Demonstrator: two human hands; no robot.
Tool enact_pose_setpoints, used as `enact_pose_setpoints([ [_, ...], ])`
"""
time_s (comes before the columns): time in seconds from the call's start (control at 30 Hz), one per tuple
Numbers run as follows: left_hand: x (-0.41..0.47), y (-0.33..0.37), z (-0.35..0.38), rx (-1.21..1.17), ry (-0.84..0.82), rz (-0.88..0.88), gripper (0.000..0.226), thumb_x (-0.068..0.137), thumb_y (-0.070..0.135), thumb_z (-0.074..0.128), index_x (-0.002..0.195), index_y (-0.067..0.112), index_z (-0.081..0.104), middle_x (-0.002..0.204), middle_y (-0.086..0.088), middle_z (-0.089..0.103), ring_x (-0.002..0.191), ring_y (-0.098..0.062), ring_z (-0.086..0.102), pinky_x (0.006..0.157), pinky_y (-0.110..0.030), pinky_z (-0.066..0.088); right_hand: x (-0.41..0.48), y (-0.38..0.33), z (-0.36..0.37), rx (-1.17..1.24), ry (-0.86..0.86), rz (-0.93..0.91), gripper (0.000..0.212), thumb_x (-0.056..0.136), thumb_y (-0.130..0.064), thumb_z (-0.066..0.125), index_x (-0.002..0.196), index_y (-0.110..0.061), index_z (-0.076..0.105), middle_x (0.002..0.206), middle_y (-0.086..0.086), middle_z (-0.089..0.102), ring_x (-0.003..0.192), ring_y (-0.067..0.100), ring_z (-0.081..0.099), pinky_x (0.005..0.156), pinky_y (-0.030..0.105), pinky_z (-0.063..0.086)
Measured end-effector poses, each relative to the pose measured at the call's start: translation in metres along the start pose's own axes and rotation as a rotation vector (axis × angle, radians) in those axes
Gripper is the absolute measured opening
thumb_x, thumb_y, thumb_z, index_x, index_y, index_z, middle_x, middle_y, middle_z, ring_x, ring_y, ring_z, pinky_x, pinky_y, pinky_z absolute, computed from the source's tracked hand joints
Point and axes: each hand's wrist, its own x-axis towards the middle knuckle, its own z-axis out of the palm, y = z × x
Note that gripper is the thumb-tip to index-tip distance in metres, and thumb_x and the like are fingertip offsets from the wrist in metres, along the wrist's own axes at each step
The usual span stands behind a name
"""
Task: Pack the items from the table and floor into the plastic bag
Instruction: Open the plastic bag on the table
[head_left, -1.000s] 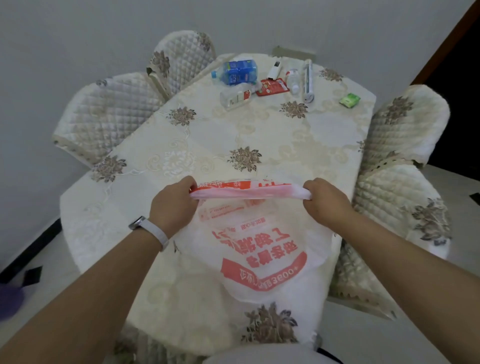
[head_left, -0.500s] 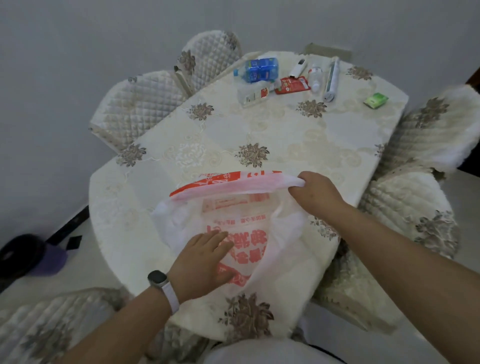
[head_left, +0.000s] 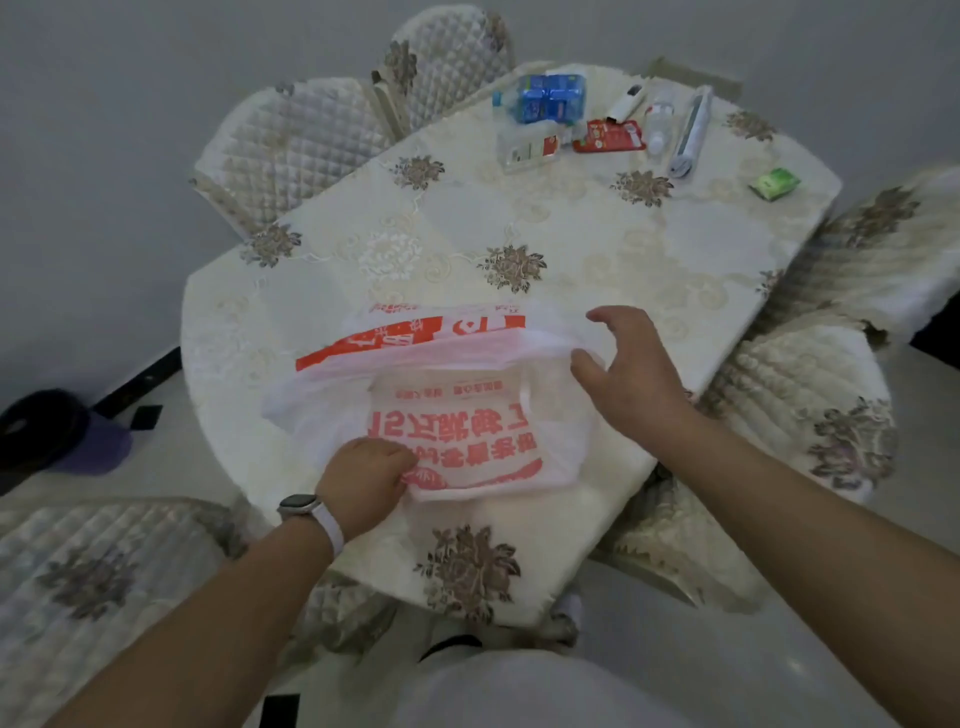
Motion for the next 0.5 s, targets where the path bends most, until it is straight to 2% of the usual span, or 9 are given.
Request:
enact_pose_setpoints([
  [0.07, -0.001, 0.000, -0.011, -0.088, 0.088, -0.008, 0.023, 0.068, 0.018, 0.067, 0.089, 0.014, 0.077, 0.081, -0.006, 0.076, 0.069, -0.028, 0.071, 0.062, -0.039, 0.060, -0.023, -0.007, 0.003, -0.185, 0.076, -0.405, 0.041, 0.086, -0.028, 0.059, 0.118, -0.004, 0.060, 0.125, 0.016, 0.055, 0.117, 0.029, 0.051, 0.100, 0.040, 0.042],
  [0.13, -0.004, -0.001, -0.024, -0.136, 0.139, -0.016, 0.029, 0.073, 0.021, 0.059, 0.095, 0.013, 0.077, 0.088, -0.008, 0.076, 0.074, -0.029, 0.072, 0.065, -0.040, 0.060, -0.042, -0.015, 0.012, -0.333, -0.048, -0.697, 0.044, 0.085, -0.036, 0.062, 0.116, -0.006, 0.062, 0.124, 0.017, 0.057, 0.114, 0.032, 0.052, 0.101, 0.046, 0.041],
  [0.17, -0.004, -0.001, -0.030, -0.159, 0.164, -0.013, 0.032, 0.076, 0.023, 0.055, 0.098, 0.012, 0.077, 0.091, -0.008, 0.076, 0.077, -0.030, 0.072, 0.068, -0.040, 0.060, -0.049, -0.018, 0.019, -0.420, -0.153, -0.777, 0.049, 0.084, -0.044, 0.063, 0.119, -0.009, 0.060, 0.126, 0.016, 0.056, 0.116, 0.031, 0.051, 0.104, 0.048, 0.038],
  [0.27, -0.008, 0.000, -0.050, -0.279, 0.191, -0.030, 0.041, 0.080, 0.027, 0.049, 0.108, 0.011, 0.074, 0.104, -0.009, 0.075, 0.091, -0.031, 0.070, 0.080, -0.038, 0.055, -0.063, -0.022, 0.035, -0.654, -0.386, -0.811, 0.073, 0.079, -0.067, 0.055, 0.131, -0.016, 0.053, 0.136, 0.013, 0.052, 0.129, 0.030, 0.044, 0.114, 0.051, 0.025],
  [0.33, -0.011, 0.000, -0.063, -0.364, 0.186, -0.044, 0.043, 0.081, 0.028, 0.049, 0.113, 0.011, 0.072, 0.111, -0.008, 0.073, 0.098, -0.030, 0.067, 0.085, -0.035, 0.051, -0.065, -0.026, 0.038, -0.734, -0.438, -0.765, 0.082, 0.074, -0.073, 0.053, 0.135, -0.018, 0.050, 0.138, 0.012, 0.050, 0.130, 0.031, 0.043, 0.113, 0.053, 0.027],
  [0.37, -0.012, 0.000, -0.071, -0.400, 0.194, -0.039, 0.043, 0.082, 0.028, 0.048, 0.114, 0.011, 0.071, 0.112, -0.007, 0.072, 0.100, -0.029, 0.066, 0.085, -0.034, 0.049, -0.064, -0.027, 0.038, -0.764, -0.438, -0.748, 0.081, 0.073, -0.071, 0.056, 0.134, -0.018, 0.051, 0.135, 0.012, 0.052, 0.128, 0.032, 0.046, 0.111, 0.054, 0.031],
  [0.43, -0.014, -0.005, -0.085, -0.452, 0.196, 0.001, 0.042, 0.083, 0.031, 0.047, 0.110, 0.012, 0.072, 0.109, -0.005, 0.073, 0.098, -0.025, 0.066, 0.083, -0.031, 0.048, -0.061, -0.032, 0.035, -0.803, -0.420, -0.733, 0.058, 0.073, -0.051, 0.068, 0.119, -0.017, 0.059, 0.118, 0.011, 0.061, 0.112, 0.033, 0.056, 0.102, 0.052, 0.040],
  [0.5, -0.018, -0.012, -0.101, -0.427, 0.155, 0.097, 0.045, 0.083, 0.040, 0.040, 0.104, 0.017, 0.072, 0.100, -0.001, 0.073, 0.092, -0.023, 0.066, 0.078, -0.033, 0.050, -0.056, -0.037, 0.028, -0.793, -0.382, -0.745, 0.025, 0.072, -0.030, 0.068, 0.092, -0.015, 0.062, 0.088, 0.007, 0.063, 0.085, 0.032, 0.062, 0.086, 0.044, 0.048],
])
